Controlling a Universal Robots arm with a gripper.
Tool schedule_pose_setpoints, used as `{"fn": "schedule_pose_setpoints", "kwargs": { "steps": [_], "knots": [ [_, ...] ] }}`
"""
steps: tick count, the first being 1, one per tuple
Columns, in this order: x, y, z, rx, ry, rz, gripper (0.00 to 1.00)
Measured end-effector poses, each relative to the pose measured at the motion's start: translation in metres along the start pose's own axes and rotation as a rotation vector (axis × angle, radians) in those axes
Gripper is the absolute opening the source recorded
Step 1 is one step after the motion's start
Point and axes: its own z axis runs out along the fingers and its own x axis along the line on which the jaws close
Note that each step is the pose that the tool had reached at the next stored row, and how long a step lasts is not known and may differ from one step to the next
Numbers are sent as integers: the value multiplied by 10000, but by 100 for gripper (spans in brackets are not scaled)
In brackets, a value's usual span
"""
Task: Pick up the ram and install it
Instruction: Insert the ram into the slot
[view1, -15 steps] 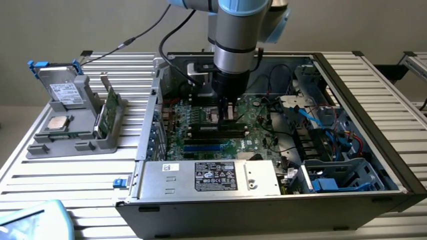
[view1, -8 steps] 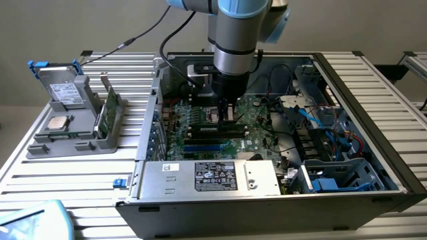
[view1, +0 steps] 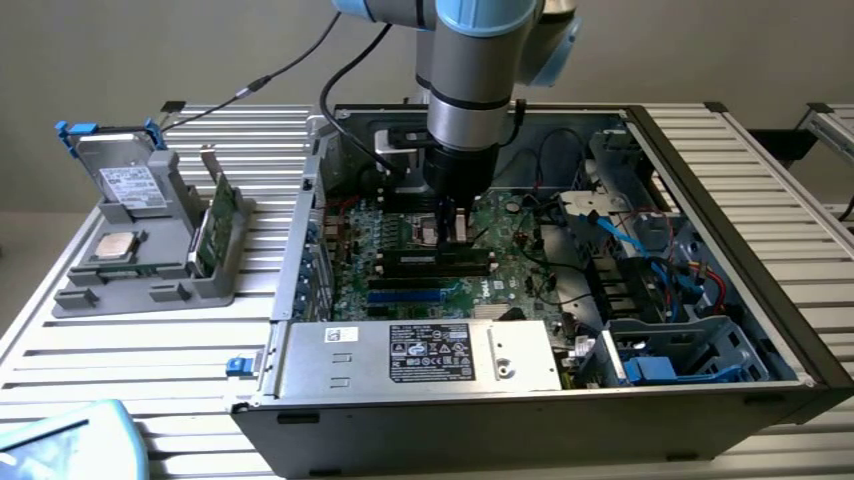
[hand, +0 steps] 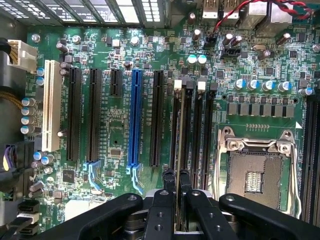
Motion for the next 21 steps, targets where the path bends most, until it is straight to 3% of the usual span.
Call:
{"fn": "schedule_pose_setpoints", "kwargs": {
  "steps": [6,14,21],
  "knots": [
    [-1,-4,7,1,6,-2,15],
    [0,-5,16,-9,119,-4,15],
    [-3,-5,24,-9,144,-2,15]
  ]
}}
